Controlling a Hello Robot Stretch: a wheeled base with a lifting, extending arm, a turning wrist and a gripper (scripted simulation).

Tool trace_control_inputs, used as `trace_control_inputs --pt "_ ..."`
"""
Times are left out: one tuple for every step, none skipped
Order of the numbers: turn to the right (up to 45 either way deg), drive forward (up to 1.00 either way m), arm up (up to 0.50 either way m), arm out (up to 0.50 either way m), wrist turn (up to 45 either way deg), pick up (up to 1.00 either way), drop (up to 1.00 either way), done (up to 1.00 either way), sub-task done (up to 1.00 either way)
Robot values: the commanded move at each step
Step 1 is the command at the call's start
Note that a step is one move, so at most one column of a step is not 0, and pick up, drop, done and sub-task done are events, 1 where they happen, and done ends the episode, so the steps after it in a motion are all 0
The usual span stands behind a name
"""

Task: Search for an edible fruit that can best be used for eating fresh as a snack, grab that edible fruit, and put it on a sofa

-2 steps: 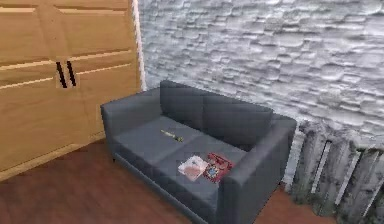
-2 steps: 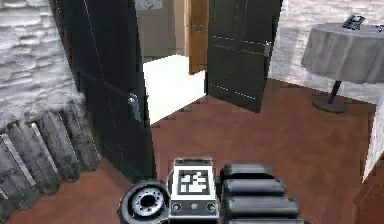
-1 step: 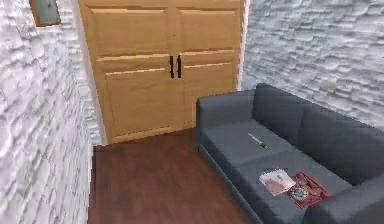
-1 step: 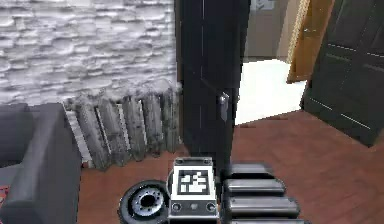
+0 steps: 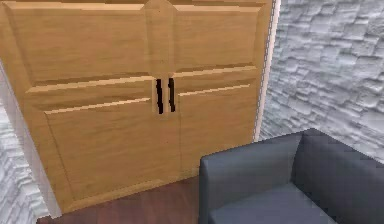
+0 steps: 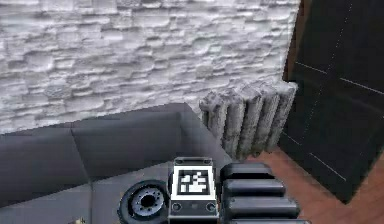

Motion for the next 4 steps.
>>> trace_control_inputs --pt "0.0 0.20 0.00 0.00 0.0 0.00 0.00 0.00 0.00" --pt "-45.0 0.00 0.00 0.00 0.0 0.00 0.00 0.00 0.00" --pt "-45.0 0.00 0.00 0.00 0.0 0.00 0.00 0.00 0.00" --pt "-36.0 0.00 0.00 0.00 0.0 0.00 0.00 0.00 0.00"
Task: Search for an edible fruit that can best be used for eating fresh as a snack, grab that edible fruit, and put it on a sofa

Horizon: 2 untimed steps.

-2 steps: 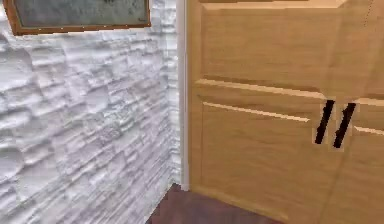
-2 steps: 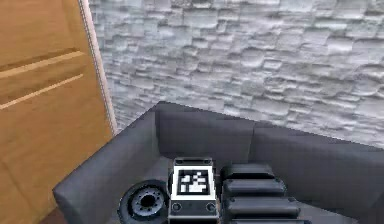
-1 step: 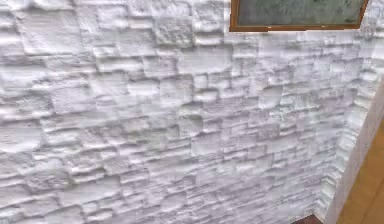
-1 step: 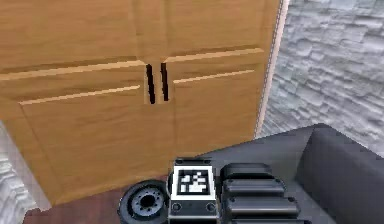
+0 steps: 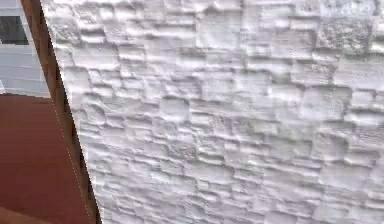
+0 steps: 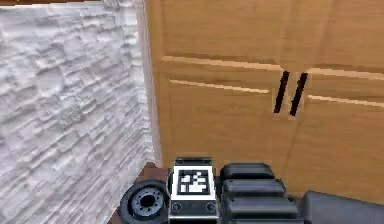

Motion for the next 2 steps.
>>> trace_control_inputs --pt "45.0 0.00 0.00 0.00 0.0 0.00 0.00 0.00 0.00" --pt "45.0 0.00 0.00 0.00 0.0 0.00 0.00 0.00 0.00"
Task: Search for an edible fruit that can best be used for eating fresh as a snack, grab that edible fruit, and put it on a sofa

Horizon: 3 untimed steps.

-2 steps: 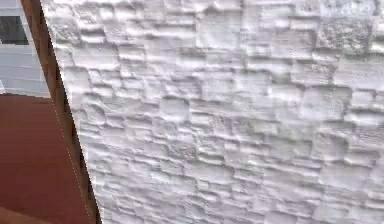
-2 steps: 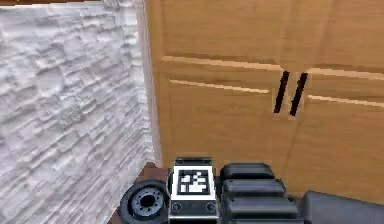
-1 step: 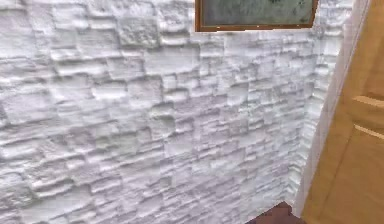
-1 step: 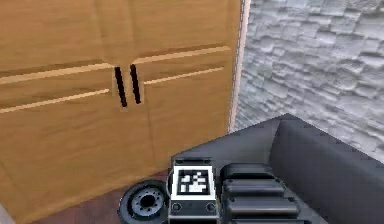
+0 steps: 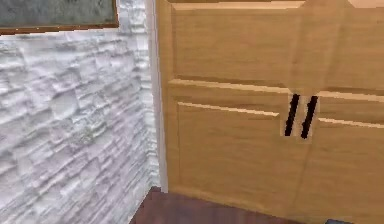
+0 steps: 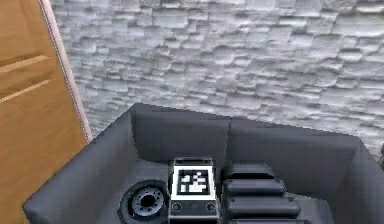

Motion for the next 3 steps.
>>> trace_control_inputs --pt "24.0 0.00 0.00 0.00 0.0 0.00 0.00 0.00 0.00" --pt "0.0 0.00 0.00 0.28 0.0 0.00 0.00 0.00 0.00" --pt "0.0 0.00 0.00 0.00 45.0 0.00 0.00 0.00 0.00"
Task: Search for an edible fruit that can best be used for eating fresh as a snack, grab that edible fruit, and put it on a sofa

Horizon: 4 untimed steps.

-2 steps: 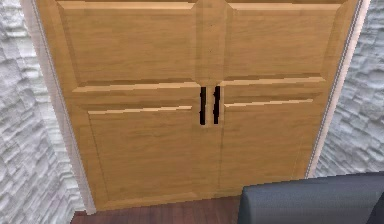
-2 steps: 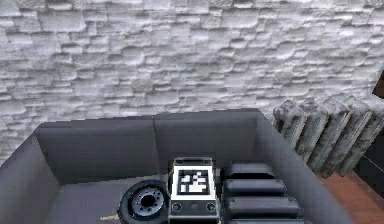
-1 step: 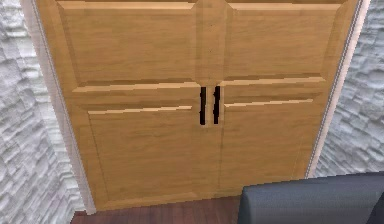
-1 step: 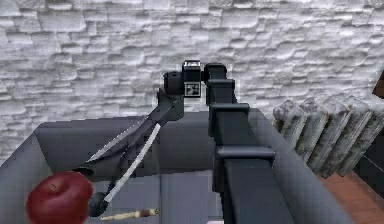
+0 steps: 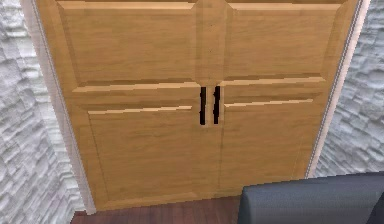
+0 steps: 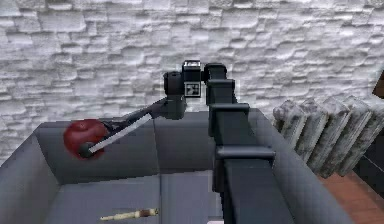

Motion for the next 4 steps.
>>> trace_control_inputs --pt "0.0 0.00 0.00 0.00 45.0 0.00 0.00 0.00 0.00" --pt "0.0 0.00 0.00 0.00 18.0 0.00 0.00 0.00 0.00" --pt "0.0 0.00 -0.36 0.00 0.0 0.00 0.00 0.00 0.00" --pt "0.0 0.00 -0.32 0.00 0.0 0.00 0.00 0.00 0.00"
